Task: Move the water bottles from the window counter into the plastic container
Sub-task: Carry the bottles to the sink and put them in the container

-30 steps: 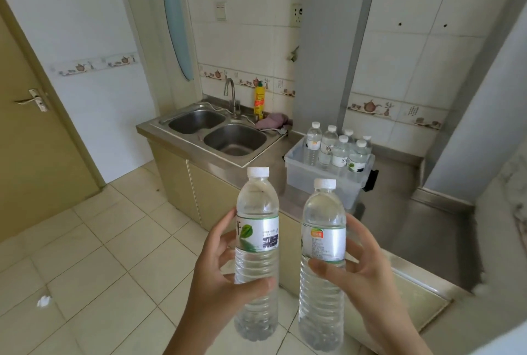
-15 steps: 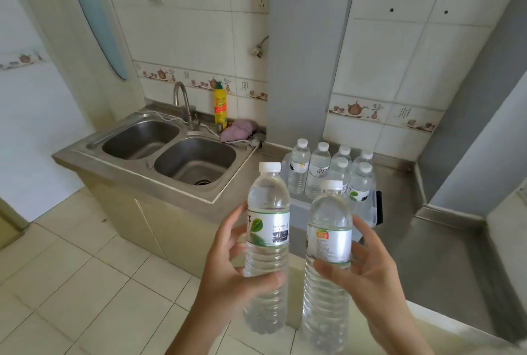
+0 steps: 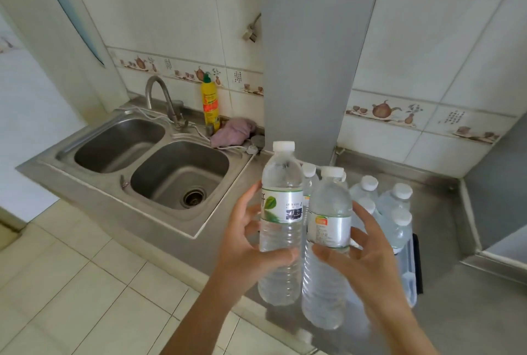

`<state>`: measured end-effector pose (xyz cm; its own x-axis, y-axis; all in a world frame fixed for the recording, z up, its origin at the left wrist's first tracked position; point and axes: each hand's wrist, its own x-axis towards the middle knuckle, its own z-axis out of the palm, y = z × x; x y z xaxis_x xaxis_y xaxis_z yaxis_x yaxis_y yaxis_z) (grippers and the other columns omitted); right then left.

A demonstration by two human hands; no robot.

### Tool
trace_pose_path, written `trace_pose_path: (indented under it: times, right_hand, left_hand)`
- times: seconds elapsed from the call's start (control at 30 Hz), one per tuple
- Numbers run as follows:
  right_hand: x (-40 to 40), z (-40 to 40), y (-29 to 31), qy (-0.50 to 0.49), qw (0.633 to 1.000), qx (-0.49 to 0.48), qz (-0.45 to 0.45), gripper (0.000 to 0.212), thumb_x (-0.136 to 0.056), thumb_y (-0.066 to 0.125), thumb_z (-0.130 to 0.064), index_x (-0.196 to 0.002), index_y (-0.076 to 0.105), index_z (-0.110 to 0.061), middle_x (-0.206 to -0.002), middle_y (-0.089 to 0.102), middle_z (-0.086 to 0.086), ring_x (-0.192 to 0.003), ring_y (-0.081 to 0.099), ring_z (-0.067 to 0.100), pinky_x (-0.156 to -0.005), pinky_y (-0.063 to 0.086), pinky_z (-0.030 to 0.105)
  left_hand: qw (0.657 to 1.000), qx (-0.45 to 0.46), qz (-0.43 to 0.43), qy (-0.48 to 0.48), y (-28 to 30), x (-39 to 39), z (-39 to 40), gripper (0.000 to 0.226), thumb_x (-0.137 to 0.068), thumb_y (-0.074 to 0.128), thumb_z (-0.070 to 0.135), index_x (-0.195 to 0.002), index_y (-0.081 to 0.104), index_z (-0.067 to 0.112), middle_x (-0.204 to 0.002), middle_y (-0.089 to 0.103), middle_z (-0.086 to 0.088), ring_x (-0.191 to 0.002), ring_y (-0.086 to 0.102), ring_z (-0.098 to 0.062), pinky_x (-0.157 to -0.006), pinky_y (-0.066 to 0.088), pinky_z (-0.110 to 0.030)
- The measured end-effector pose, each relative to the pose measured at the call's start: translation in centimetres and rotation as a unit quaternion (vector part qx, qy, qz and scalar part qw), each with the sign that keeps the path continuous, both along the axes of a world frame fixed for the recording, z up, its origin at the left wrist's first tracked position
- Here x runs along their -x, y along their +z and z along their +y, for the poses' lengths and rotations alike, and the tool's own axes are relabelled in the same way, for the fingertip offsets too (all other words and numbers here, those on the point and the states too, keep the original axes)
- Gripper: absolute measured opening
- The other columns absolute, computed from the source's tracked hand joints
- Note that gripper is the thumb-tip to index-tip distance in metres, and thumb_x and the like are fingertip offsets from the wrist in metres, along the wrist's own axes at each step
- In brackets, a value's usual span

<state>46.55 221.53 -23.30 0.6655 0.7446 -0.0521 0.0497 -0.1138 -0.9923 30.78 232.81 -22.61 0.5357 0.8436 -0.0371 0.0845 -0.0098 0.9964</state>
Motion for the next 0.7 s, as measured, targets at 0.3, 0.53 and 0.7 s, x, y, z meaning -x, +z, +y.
trace_pose_path:
  times: [0.3, 0.53, 0.7]
  right_hand:
    - [-4.8, 6.1, -2.5, -0.086, 0.995, -0.014, -0.039, 0.088, -0.058, 0.089, -0.007, -0.116, 0.043, -0.055, -0.106, 0.064, -0.016, -0.094, 0.060, -0.011, -0.073, 0.047, 0.005]
    - [-5.4, 9.0, -5.1, -0.113, 0.990, 0.006, -0.084, 0.092, -0.057, 0.090, -0.010, -0.120, 0.039, -0.054, -0.110, 0.063, -0.019, -0.100, 0.064, 0.004, -0.084, 0.053, 0.026]
    - [-5.1, 10.3, -6.9, -0.136, 0.981, 0.027, -0.139, 0.093, -0.055, 0.090, -0.011, -0.110, 0.039, -0.066, -0.104, 0.061, -0.033, -0.095, 0.062, -0.001, -0.079, 0.050, 0.019]
  left_hand:
    - [0.997, -0.026, 0.011, -0.070, -2.2, -8.3, 7.1, 0.114, -0.058, 0.089, -0.011, -0.143, 0.036, 0.044, -0.111, 0.067, 0.031, -0.104, 0.065, 0.003, -0.077, 0.055, -0.018]
    - [0.997, -0.028, 0.050, -0.050, -7.1, -11.0, 10.4, 0.080, -0.052, 0.093, 0.005, -0.111, 0.053, 0.042, -0.105, 0.069, 0.021, -0.098, 0.068, -0.002, -0.079, 0.055, -0.023]
    - [0.995, -0.034, 0.074, -0.049, -9.6, -11.3, 11.5, 0.077, -0.048, 0.096, 0.011, -0.104, 0.054, 0.042, -0.100, 0.069, 0.020, -0.094, 0.069, -0.005, -0.078, 0.057, -0.026]
